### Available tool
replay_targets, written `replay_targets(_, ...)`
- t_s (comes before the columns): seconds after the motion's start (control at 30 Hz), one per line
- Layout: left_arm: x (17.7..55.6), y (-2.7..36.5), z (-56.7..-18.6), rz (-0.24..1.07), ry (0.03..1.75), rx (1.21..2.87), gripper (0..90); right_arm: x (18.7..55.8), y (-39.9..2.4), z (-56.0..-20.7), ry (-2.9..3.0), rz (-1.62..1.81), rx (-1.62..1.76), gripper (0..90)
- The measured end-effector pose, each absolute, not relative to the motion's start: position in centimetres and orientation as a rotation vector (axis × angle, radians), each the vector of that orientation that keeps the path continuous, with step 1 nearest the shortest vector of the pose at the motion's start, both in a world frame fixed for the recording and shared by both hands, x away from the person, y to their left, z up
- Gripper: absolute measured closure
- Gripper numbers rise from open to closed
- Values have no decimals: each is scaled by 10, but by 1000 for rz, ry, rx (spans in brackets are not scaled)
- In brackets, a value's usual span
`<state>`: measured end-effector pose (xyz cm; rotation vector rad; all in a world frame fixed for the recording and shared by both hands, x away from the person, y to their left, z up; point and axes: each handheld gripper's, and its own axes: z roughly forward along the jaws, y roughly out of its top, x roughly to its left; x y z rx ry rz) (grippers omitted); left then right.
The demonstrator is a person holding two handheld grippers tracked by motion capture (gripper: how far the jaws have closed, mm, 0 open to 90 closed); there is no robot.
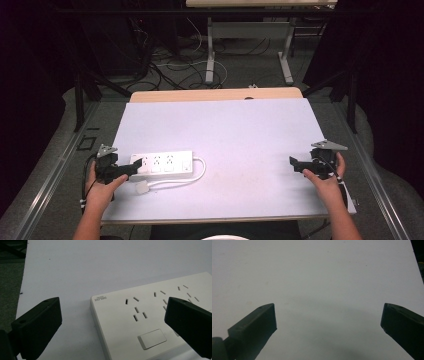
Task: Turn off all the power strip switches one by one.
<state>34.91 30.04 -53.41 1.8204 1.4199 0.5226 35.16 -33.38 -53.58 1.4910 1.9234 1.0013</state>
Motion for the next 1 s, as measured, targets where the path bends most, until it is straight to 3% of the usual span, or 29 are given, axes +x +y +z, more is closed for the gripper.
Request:
replay_targets(0.6,349,298,-528,485,1422,1902,25,351,-330,-538,1964,986,1474,0)
replay_targets(1.0,346,298,-518,436,1443,1975,128,351,-327,-533,2029,963,1442,0)
